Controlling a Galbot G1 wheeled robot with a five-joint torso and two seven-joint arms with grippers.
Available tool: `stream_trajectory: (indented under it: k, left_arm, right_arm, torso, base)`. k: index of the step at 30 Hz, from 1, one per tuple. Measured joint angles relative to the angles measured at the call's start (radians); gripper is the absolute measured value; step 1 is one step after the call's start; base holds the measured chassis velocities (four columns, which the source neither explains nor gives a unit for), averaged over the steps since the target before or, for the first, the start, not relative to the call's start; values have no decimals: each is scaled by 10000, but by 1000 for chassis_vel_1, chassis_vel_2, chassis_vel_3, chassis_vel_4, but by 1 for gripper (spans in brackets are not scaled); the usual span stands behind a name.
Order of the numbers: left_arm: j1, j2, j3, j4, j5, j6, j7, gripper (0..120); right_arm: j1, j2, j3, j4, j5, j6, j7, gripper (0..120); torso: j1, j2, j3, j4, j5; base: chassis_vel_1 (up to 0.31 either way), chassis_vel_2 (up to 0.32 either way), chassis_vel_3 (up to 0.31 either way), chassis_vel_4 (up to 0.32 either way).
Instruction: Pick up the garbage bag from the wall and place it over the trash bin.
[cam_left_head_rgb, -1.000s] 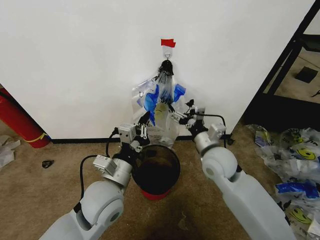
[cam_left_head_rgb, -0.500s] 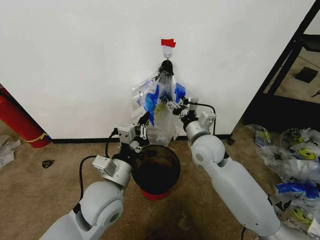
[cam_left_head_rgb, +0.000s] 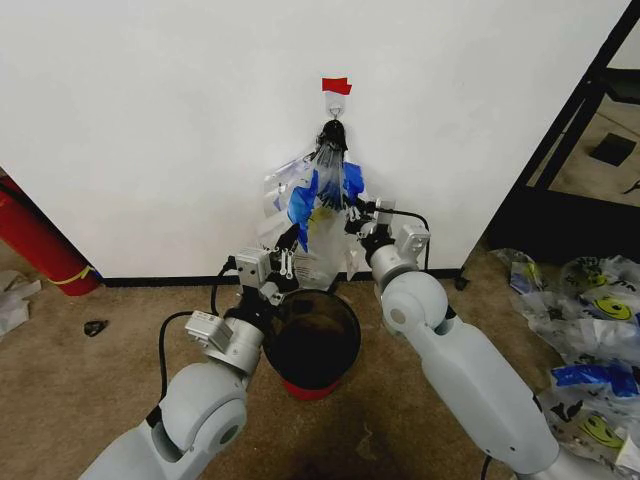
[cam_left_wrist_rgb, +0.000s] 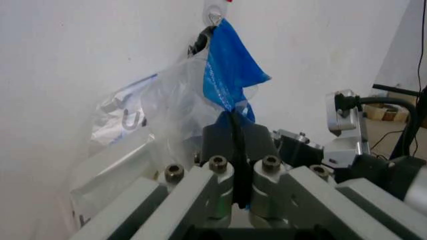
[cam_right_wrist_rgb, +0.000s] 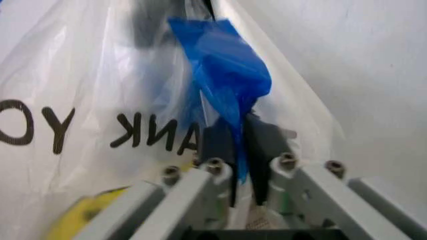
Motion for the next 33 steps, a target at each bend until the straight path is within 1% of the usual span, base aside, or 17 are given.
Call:
stream_trajectory:
  k: [2,4,11,12,13,18,23,25,26,30,32,33]
  left_arm:
    - [24,0,-9,-22,0,0,-1,0]
    - [31,4,-12,-27,0,-1,0,0]
    - [169,80,-74,-112,1,-3,-4,0]
    - [237,102,-82,-143,10,-5,-4,0]
    - [237,102,-82,-143,10,-5,-4,0]
    - [509,133,-94,-226,79,-39,-4,0]
    - [684,109,-79,-299,173,-55,1,0]
    - [957,70,-74,-367,326,-109,17,0]
    - [957,70,-74,-367,326,-109,17,0]
    - [1329,103,-209,-663,418,-165,31,0]
    - [1499,175,-350,-1012,412,-164,30,0]
    - [1499,175,-350,-1012,412,-164,30,0]
  right_arm:
    - [-133,-47,69,161,12,-18,15,0]
    - [-193,-70,101,235,26,-36,16,0]
    - [-1551,-488,724,1236,73,-122,-42,0]
    - [-1981,-565,898,1479,2,-124,-115,0]
    - [-1981,-565,898,1479,2,-124,-115,0]
    - [-2997,-678,1360,2050,-238,-128,-331,0]
    - [-3620,-726,1766,2503,-359,-117,-465,0]
    - [-4147,-730,2030,2810,-511,-64,-582,0]
    - [-4147,-730,2030,2810,-511,-64,-582,0]
    - [-4636,-730,2415,3313,-528,-31,-651,0]
    - [-4882,-775,2683,3877,-386,-39,-655,0]
    - [-4882,-775,2683,3877,-386,-39,-655,0]
  torso:
    - [0,0,0,0,-1]
    - [0,0,0,0,0]
    - [-1,0,-1,-1,1]
    - [-1,0,-1,-1,1]
    - [-1,0,-1,-1,1]
    - [-1,0,-1,-1,1]
    - [-1,1,-2,-1,1]
    - [-1,1,-2,-1,1]
    - [-1,1,-2,-1,1]
    - [-1,1,-2,1,0]
    - [-1,0,-1,1,1]
    - [-1,0,-1,1,1]
  base:
    - [0,0,0,0]
    - [0,0,0,0]
    - [0,0,0,0]
    - [0,0,0,0]
    - [0,0,0,0]
    - [0,0,0,0]
    - [0,0,0,0]
    - [0,0,0,0]
    - [0,0,0,0]
    - [0,0,0,0]
    - [0,0,0,0]
    - [0,0,0,0]
